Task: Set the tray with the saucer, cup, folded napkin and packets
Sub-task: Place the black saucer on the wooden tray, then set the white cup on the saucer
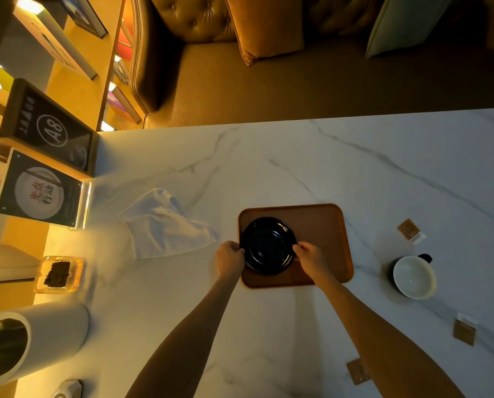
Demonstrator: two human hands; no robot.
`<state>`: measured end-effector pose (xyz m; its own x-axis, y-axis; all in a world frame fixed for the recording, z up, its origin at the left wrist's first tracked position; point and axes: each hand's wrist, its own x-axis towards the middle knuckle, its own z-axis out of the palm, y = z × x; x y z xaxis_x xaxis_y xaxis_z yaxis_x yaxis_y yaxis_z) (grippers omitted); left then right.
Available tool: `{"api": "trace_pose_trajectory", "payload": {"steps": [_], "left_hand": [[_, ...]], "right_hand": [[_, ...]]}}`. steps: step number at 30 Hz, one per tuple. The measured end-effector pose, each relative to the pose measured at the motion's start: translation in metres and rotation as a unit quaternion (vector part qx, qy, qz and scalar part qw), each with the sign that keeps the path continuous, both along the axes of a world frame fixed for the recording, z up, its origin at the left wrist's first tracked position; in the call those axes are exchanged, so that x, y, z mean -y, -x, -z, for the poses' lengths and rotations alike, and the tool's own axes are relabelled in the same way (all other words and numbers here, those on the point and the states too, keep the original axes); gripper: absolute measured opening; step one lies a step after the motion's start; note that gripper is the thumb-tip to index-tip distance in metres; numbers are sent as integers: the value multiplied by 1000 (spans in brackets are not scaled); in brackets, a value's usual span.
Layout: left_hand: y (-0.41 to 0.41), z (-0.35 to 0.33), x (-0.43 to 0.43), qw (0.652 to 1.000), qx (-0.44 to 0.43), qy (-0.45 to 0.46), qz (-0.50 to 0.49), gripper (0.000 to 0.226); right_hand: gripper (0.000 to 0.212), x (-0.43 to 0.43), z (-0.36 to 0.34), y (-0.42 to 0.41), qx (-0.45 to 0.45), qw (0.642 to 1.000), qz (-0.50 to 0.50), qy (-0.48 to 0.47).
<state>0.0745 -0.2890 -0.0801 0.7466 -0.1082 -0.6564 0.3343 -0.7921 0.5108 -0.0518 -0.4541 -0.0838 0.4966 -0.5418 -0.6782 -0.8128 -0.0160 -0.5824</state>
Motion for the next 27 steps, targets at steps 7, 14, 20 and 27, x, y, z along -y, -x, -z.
{"api": "trace_pose_trajectory", "payload": {"steps": [7, 14, 20, 27], "left_hand": [[2, -12, 1, 1000, -26, -3, 15, 32], [29, -45, -7, 994, 16, -45, 99, 44], [72, -82, 3, 973, 49, -62, 218, 34], [132, -109, 50, 946, 27, -50, 320, 37]], "right_hand": [[35, -2, -10, 4, 13, 995, 39, -89], [38, -9, -42, 52, 43, 997, 53, -44], [34, 0, -77, 134, 38, 994, 47, 92], [33, 30, -95, 233, 10, 983, 140, 115]]}}
